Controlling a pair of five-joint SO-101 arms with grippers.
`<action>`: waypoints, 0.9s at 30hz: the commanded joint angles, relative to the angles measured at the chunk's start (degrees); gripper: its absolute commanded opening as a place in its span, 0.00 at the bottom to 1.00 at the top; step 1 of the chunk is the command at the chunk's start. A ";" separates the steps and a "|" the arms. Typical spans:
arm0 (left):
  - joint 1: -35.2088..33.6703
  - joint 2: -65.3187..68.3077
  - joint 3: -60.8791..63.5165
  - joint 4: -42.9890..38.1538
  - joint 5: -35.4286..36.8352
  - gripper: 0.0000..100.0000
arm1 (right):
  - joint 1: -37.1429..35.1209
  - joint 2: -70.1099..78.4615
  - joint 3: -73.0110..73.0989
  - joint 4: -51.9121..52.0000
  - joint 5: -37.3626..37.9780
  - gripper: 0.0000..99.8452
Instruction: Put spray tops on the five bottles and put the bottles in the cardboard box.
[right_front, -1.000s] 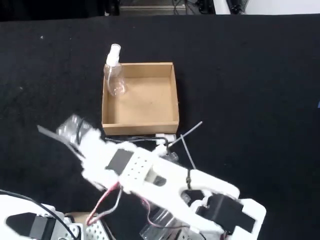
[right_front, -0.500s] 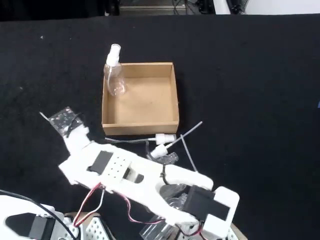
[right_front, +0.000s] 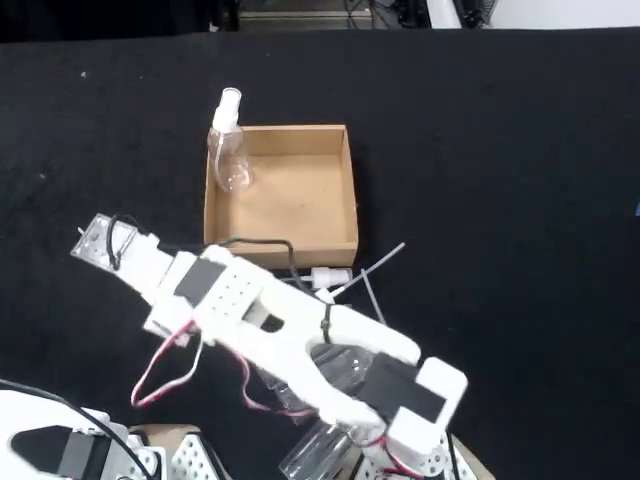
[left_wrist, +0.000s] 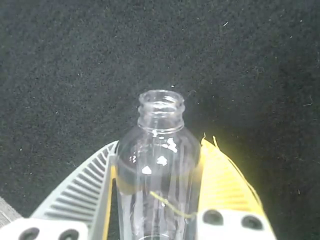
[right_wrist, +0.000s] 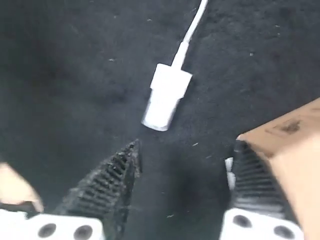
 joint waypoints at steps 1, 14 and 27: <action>0.04 -0.70 -1.71 0.35 -0.18 0.03 | 0.09 1.36 -3.82 0.53 10.20 0.22; -0.92 -0.70 -1.54 0.18 -0.26 0.03 | -2.02 8.40 -4.79 -6.95 21.71 0.25; -0.66 -0.70 -1.54 0.18 -0.26 0.03 | -5.19 6.46 -7.87 -3.25 -7.47 0.24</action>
